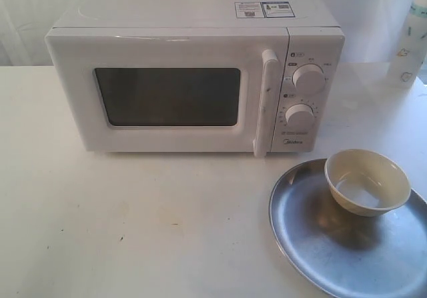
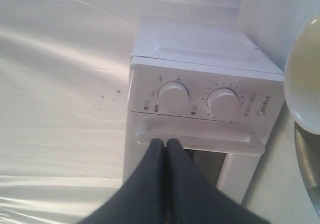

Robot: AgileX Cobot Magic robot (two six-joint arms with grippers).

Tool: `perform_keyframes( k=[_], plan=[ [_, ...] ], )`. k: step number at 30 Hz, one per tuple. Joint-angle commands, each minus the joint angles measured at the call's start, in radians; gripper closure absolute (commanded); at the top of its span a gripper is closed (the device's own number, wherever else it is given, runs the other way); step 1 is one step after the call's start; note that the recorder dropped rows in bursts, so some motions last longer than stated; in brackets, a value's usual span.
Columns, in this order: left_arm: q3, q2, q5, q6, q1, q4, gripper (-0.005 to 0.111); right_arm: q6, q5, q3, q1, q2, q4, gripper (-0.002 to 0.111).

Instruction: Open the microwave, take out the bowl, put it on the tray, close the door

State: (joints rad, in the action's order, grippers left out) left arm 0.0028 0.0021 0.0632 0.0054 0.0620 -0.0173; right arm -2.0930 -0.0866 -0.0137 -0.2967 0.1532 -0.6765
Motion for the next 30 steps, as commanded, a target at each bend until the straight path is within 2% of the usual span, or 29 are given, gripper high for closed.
perform_keyframes(
  k=[1,6,10,14,17,21,23,25,30],
  plan=[
    [-0.003,-0.002,0.005,-0.005,-0.005,0.009,0.107,-0.002,0.028,0.007,0.009,-0.061,0.053,0.108],
    [-0.003,-0.002,0.005,-0.005,-0.005,0.009,0.107,0.002,0.049,0.014,0.009,-0.074,0.076,0.108],
    [-0.003,-0.002,0.005,-0.005,-0.005,0.009,0.107,0.156,0.123,0.014,0.009,-0.076,0.104,0.108],
    [-0.003,-0.002,0.005,-0.005,-0.005,0.009,0.107,0.512,0.208,0.014,0.009,-0.129,0.292,0.108],
    [-0.003,-0.002,0.005,-0.005,-0.005,0.009,0.107,0.946,0.242,0.014,0.014,-0.153,0.47,0.108],
    [-0.003,-0.002,0.005,-0.005,-0.005,0.009,0.107,1.657,0.207,0.014,0.056,-0.153,0.772,0.108],
    [-0.003,-0.002,0.005,-0.005,-0.005,0.009,0.107,1.886,0.227,0.014,0.071,-0.153,0.796,0.108],
    [-0.003,-0.002,0.005,-0.005,-0.005,0.009,0.107,1.991,0.279,0.014,0.084,-0.153,0.778,0.108],
    [-0.003,-0.002,0.005,-0.005,-0.005,0.009,0.107,2.002,0.403,0.014,0.101,-0.153,0.684,0.108]
  ],
)
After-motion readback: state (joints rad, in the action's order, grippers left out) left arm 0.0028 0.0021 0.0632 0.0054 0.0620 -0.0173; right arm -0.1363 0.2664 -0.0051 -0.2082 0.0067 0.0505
